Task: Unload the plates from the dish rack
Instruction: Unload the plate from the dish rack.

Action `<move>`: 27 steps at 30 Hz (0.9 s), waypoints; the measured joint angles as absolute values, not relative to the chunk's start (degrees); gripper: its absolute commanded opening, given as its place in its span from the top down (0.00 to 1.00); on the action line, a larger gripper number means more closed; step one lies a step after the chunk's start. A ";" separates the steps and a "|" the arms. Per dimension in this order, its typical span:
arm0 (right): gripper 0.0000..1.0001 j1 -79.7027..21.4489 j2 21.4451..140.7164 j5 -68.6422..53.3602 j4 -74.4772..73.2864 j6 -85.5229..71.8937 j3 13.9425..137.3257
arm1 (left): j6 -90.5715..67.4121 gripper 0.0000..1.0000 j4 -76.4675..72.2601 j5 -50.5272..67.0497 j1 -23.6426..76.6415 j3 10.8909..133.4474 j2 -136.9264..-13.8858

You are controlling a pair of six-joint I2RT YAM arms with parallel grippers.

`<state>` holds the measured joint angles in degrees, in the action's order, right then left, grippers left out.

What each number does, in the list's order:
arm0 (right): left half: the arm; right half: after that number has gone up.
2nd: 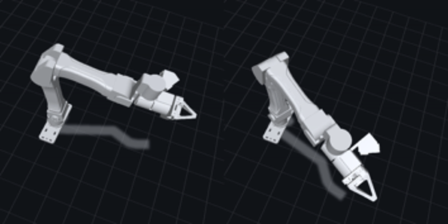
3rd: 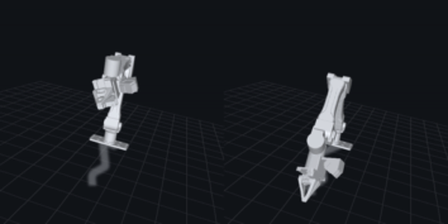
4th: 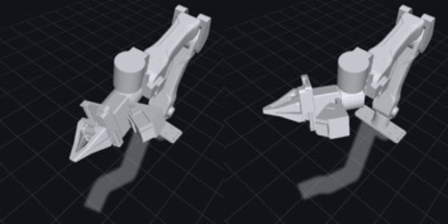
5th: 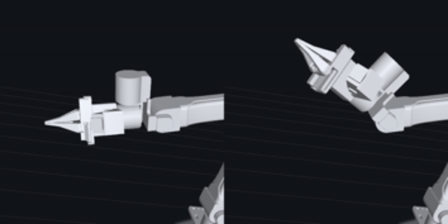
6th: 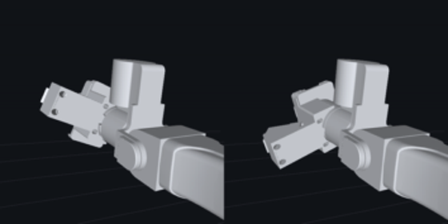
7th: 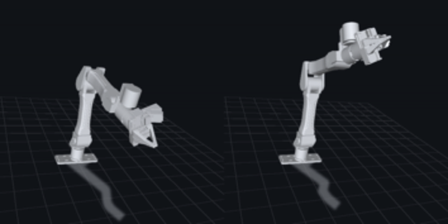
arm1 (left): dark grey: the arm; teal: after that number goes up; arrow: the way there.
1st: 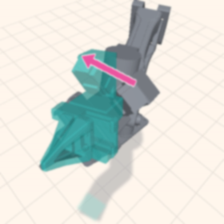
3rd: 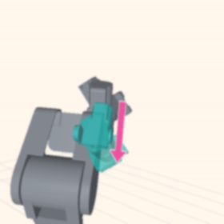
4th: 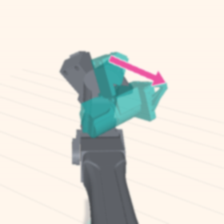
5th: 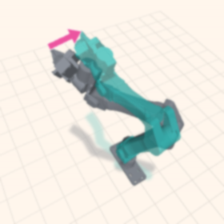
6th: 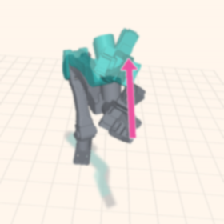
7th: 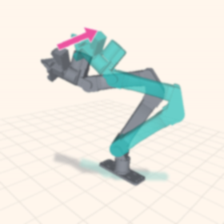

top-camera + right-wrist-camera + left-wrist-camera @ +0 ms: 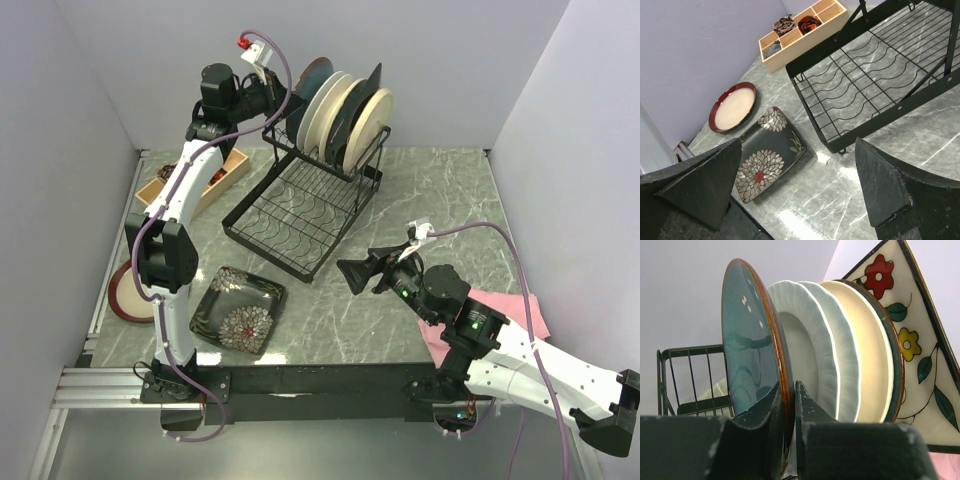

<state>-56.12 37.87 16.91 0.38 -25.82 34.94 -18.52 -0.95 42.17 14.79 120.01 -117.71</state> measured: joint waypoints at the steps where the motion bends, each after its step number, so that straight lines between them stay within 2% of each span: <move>1: 0.00 -56.12 37.87 16.88 0.38 -25.82 34.94 | -18.57 0.99 -0.95 42.17 14.79 120.01 -117.71; 27: 0.00 -56.12 38.13 16.84 0.40 -25.85 34.94 | -21.21 0.99 -4.10 42.70 15.09 118.30 -114.24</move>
